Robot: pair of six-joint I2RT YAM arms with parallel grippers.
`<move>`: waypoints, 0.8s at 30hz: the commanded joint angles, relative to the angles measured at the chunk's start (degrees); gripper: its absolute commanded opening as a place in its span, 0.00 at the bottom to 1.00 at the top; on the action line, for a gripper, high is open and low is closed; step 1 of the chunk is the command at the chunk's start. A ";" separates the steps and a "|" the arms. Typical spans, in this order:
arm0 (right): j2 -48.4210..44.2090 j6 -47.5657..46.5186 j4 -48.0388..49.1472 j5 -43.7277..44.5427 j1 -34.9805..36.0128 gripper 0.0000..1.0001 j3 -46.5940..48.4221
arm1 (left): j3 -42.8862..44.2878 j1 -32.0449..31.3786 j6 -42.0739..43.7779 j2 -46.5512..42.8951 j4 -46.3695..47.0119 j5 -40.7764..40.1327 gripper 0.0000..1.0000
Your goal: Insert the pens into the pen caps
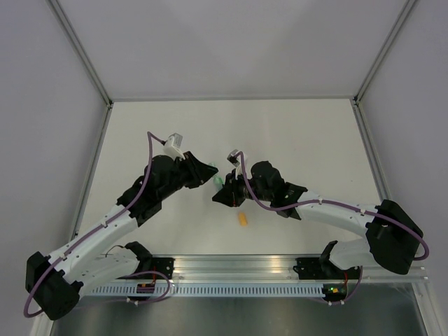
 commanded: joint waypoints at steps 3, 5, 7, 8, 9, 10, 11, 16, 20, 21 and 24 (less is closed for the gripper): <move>0.38 -0.96 0.68 2.02 0.13 0.00 1.14 | 0.04 -1.83 0.50 0.75 1.45 -2.13 0.02; 0.64 -1.23 0.33 3.16 0.13 0.00 1.23 | -0.32 -2.36 0.68 0.49 1.36 -2.13 0.02; 0.73 -1.32 0.06 3.87 0.13 0.00 1.40 | -1.11 -3.15 1.11 0.05 1.19 -2.13 0.02; 0.73 -1.32 -0.20 4.30 0.22 0.00 1.32 | -1.20 -3.33 1.20 -0.04 0.93 -2.13 0.02; 0.64 -1.49 -0.46 5.27 0.13 0.00 1.40 | -1.37 -3.59 1.47 -0.21 0.49 -3.78 0.02; 0.38 -1.49 -0.64 5.97 0.13 0.00 1.23 | -1.37 -3.59 1.64 -0.30 -0.64 -3.97 0.02; -0.15 -1.49 -0.82 6.50 0.22 0.00 1.14 | -1.37 -3.77 1.99 -0.30 -1.35 -4.24 0.02; -2.08 -2.02 -0.64 8.61 0.13 0.00 0.35 | -2.51 -3.77 2.52 -0.30 -2.50 -4.94 0.02; -2.17 -2.55 -0.90 8.97 0.13 0.00 0.44 | -3.22 -3.77 3.92 0.05 -1.01 -2.66 0.05; -2.09 -2.63 -0.91 8.97 0.13 0.00 0.52 | -3.74 -3.77 4.10 -0.04 -0.49 -1.96 0.09; -1.82 -3.07 -0.82 8.97 0.13 0.00 0.61 | -5.06 -3.77 4.28 -0.83 2.68 2.17 0.25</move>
